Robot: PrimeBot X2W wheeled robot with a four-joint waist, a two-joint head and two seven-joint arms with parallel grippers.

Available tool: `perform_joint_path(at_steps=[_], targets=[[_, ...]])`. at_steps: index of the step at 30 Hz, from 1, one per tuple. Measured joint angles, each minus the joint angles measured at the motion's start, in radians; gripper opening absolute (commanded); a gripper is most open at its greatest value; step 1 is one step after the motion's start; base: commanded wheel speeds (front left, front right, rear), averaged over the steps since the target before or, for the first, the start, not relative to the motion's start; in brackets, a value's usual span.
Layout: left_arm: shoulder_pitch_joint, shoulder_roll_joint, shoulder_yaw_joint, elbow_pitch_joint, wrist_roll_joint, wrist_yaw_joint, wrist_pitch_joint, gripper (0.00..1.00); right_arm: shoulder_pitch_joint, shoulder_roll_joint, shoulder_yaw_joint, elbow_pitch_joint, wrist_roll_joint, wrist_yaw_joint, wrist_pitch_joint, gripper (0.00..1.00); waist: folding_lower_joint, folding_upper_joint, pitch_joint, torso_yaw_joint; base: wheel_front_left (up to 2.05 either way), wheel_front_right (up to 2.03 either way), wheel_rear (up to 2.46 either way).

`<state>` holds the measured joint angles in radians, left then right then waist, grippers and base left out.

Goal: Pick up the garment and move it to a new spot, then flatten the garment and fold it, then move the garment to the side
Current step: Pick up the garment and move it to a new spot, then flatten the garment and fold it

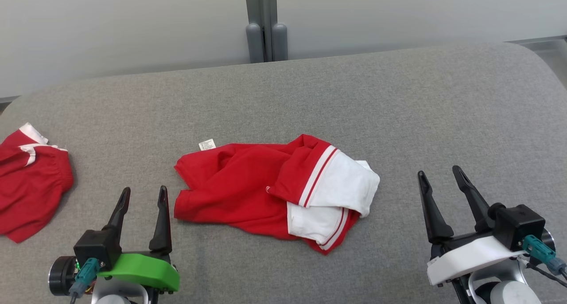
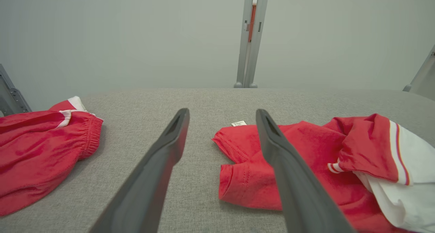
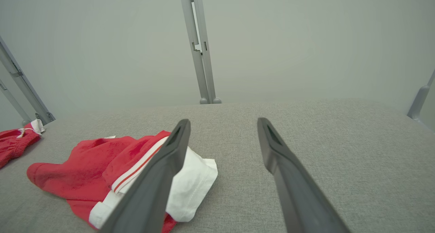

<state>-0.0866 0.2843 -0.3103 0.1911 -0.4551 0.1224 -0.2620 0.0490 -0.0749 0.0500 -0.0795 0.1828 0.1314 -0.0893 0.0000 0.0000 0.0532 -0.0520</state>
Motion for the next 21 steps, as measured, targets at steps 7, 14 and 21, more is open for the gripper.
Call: perform_joint_path(at_steps=[7, 14, 21], targets=[[0.006, -0.010, 0.010, 0.000, 0.013, 0.000, 0.000, 1.00, 0.004, 0.001, 0.001, -0.006, 0.000, 0.000, 0.001, 1.00, 0.0000, 0.0000, -0.006, 0.007, 0.00, 0.00, 0.00], [0.008, -0.018, 0.016, -0.002, 0.026, 0.000, 0.000, 1.00, 0.007, 0.001, 0.002, -0.008, 0.000, 0.000, 0.004, 1.00, 0.0000, 0.0000, -0.006, 0.011, 0.00, 0.00, 0.00], [0.004, -0.023, 0.020, -0.011, 0.042, -0.004, 0.000, 1.00, 0.007, -0.001, -0.003, -0.007, 0.000, 0.000, 0.007, 1.00, 0.0000, 0.0000, 0.003, 0.018, 0.00, 0.00, 0.00]])
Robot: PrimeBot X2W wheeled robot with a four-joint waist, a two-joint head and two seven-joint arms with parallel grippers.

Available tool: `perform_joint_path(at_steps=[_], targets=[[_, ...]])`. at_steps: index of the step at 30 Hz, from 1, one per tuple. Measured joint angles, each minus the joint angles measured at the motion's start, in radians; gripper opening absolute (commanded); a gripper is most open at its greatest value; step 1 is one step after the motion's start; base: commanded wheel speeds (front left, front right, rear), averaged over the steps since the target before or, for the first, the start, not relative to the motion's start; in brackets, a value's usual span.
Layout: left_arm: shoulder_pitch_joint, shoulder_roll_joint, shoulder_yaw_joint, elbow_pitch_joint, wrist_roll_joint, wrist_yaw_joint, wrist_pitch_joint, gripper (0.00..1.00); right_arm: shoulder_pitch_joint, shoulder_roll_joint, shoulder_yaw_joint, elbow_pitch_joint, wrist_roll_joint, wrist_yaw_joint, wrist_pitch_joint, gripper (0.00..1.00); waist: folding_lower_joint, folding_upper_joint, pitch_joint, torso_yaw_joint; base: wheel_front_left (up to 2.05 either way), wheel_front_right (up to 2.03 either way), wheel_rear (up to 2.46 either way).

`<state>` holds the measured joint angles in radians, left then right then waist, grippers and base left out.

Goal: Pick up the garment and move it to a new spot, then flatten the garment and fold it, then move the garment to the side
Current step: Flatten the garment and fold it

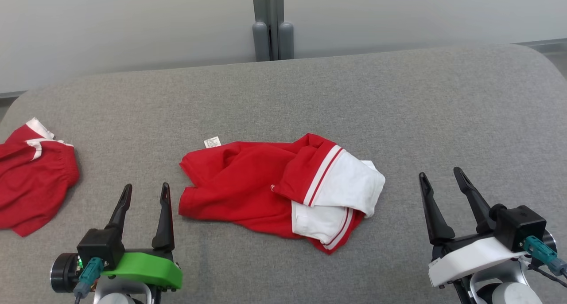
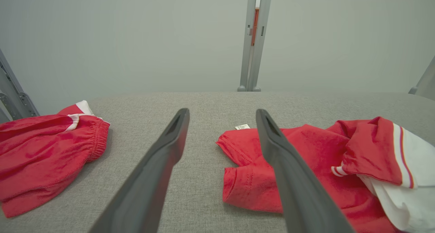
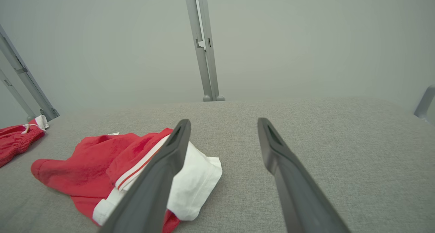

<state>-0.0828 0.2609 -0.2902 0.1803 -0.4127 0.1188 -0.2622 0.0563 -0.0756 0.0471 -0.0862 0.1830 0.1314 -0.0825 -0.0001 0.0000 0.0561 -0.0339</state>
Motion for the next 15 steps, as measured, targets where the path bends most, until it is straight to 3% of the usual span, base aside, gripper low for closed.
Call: perform_joint_path(at_steps=[10, 15], targets=[[-0.072, -0.031, -0.007, -0.034, 0.042, -0.014, 0.000, 1.00, -0.039, -0.031, 0.023, 0.041, 0.009, 0.000, 0.009, 1.00, 0.0000, 0.0000, 0.073, 0.036, 0.00, 0.00, 0.00], [-0.113, -0.054, -0.006, -0.043, 0.058, -0.028, 0.000, 1.00, -0.081, -0.052, 0.111, 0.103, 0.021, 0.000, 0.020, 1.00, 0.0001, 0.0000, 0.121, 0.071, 0.00, 0.00, 0.00]])
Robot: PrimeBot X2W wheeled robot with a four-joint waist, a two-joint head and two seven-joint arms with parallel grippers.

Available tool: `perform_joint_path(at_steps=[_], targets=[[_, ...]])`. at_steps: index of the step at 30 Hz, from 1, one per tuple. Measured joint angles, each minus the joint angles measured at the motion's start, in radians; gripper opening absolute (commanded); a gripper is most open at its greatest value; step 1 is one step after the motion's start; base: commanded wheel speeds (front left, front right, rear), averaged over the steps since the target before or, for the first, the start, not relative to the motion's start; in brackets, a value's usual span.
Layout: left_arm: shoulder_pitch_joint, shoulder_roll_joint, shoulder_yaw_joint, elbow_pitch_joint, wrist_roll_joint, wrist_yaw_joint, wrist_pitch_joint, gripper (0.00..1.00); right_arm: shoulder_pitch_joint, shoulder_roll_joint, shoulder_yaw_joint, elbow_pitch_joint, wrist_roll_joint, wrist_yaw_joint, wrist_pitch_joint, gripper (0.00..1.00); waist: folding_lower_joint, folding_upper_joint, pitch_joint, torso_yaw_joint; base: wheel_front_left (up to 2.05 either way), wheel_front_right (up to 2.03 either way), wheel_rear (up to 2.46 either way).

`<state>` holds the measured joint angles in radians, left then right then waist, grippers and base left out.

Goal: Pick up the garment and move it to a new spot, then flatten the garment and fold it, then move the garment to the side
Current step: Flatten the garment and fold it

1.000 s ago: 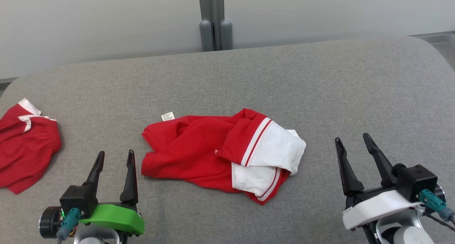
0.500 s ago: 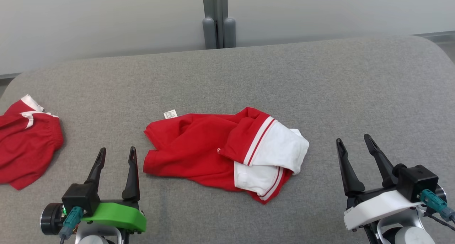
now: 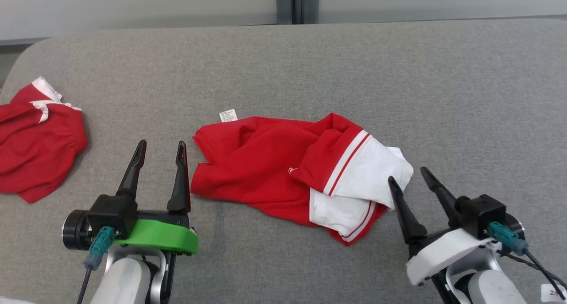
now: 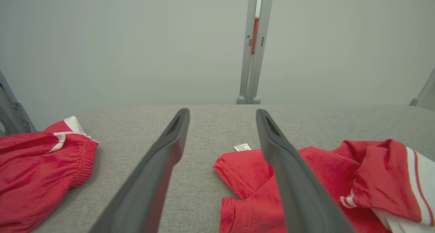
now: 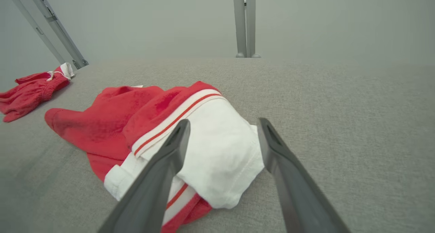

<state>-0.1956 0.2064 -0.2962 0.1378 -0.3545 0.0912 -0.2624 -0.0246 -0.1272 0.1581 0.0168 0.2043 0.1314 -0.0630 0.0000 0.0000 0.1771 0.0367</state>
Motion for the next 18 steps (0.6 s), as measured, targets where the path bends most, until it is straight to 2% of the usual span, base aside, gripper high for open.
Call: perform_joint_path(at_steps=[7, 13, 16, 18], targets=[[-0.031, -0.032, 0.010, 0.006, 0.023, -0.021, 0.000, 1.00, -0.051, -0.026, 0.149, 0.108, 0.025, 0.000, 0.012, 1.00, 0.0000, 0.0000, 0.054, 0.049, 0.00, 0.00, 0.00], [-0.041, -0.051, 0.029, 0.013, 0.042, -0.031, 0.000, 1.00, -0.096, -0.058, 0.178, 0.169, -0.040, 0.000, 0.026, 1.00, 0.0000, 0.0000, 0.085, 0.075, 0.00, 0.00, 0.00], [-0.041, -0.059, 0.037, 0.015, 0.050, -0.039, 0.000, 1.00, -0.112, -0.066, 0.160, 0.192, -0.092, 0.000, 0.034, 0.00, 0.0000, 0.0000, 0.092, 0.078, 0.00, 0.00, 0.00], [-0.041, -0.063, 0.042, 0.016, 0.055, -0.044, 0.000, 1.00, -0.115, -0.057, 0.142, 0.197, -0.095, 0.000, 0.023, 0.00, 0.0000, 0.0000, 0.092, 0.075, 0.00, 0.00, 0.00]])
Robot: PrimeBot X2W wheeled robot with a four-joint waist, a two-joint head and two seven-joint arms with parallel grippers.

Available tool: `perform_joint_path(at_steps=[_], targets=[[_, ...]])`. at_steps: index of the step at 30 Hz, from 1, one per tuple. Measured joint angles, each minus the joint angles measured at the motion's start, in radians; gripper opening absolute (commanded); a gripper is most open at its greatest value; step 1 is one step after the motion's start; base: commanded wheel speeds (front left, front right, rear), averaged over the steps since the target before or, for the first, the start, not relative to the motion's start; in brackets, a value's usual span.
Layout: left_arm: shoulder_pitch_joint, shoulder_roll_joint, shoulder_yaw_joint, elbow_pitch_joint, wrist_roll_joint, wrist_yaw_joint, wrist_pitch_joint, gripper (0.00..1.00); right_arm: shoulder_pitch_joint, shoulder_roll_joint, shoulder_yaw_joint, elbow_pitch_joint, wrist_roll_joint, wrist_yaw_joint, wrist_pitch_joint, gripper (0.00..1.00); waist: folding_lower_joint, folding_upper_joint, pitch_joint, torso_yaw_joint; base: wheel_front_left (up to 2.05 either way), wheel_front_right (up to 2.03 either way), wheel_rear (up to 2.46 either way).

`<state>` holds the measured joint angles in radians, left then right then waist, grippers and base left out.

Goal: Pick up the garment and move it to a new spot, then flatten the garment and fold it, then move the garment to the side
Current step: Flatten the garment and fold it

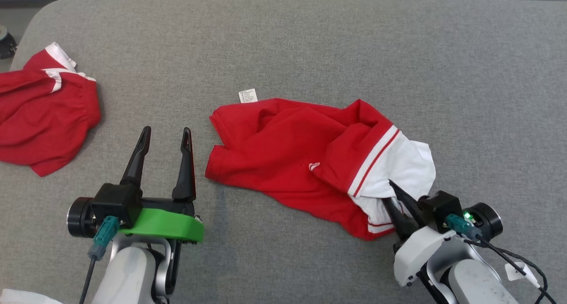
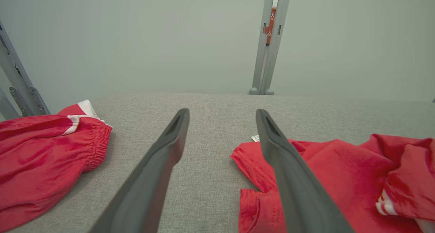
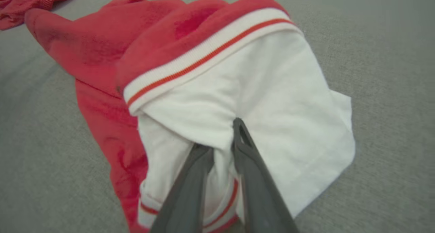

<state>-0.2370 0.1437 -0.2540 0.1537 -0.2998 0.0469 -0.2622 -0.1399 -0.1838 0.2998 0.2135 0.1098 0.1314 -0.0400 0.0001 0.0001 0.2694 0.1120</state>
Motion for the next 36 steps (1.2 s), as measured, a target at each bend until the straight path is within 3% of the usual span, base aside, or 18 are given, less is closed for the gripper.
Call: perform_joint_path(at_steps=[8, 16, 22, 23, 24, 25, 31, 36], targets=[[0.000, -0.005, 0.020, 0.004, 0.016, -0.012, 0.000, 1.00, -0.017, 0.040, -0.103, -0.031, 0.029, 0.000, -0.071, 0.00, 0.0000, 0.0000, -0.003, -0.024, 0.00, 0.00, 0.00], [0.000, -0.006, 0.028, 0.014, 0.029, -0.021, 0.000, 1.00, -0.017, 0.087, -0.324, -0.005, 0.087, 0.000, -0.100, 0.00, 0.0000, 0.0000, -0.003, -0.056, 0.00, 0.00, 0.00], [0.001, -0.006, 0.029, 0.018, 0.036, -0.025, 0.000, 1.00, 0.015, 0.117, -0.418, 0.053, 0.157, 0.000, -0.117, 0.00, 0.0000, 0.0000, -0.005, -0.075, 0.00, 0.00, 0.00], [0.001, -0.007, 0.028, 0.019, 0.036, -0.025, 0.000, 1.00, 0.018, 0.121, -0.429, 0.062, 0.187, 0.000, -0.120, 0.09, 0.0000, 0.0000, -0.005, -0.078, 0.00, 0.00, 0.00], [0.001, -0.007, 0.028, 0.019, 0.036, -0.025, 0.000, 1.00, 0.021, 0.122, -0.432, 0.067, 0.188, 0.000, -0.125, 0.69, 0.0000, 0.0000, -0.005, -0.082, 0.00, 0.00, 0.00], [0.001, -0.006, 0.029, 0.019, 0.036, -0.025, 0.000, 1.00, 0.022, 0.124, -0.434, 0.069, 0.189, 0.000, -0.132, 1.00, 0.0000, 0.0000, -0.005, -0.085, 0.00, 0.00, 0.00], [0.002, -0.004, 0.032, 0.022, 0.037, -0.025, 0.000, 1.00, 0.023, 0.127, -0.422, 0.020, 0.193, 0.000, -0.183, 1.00, 0.0000, 0.0000, -0.012, -0.105, 0.00, 0.00, 0.00], [0.010, -0.003, 0.036, 0.022, 0.037, -0.020, 0.000, 1.00, 0.027, 0.086, -0.375, -0.065, 0.160, 0.000, -0.202, 1.00, 0.0000, 0.0000, -0.029, -0.114, 0.00, 0.00, 0.00]])
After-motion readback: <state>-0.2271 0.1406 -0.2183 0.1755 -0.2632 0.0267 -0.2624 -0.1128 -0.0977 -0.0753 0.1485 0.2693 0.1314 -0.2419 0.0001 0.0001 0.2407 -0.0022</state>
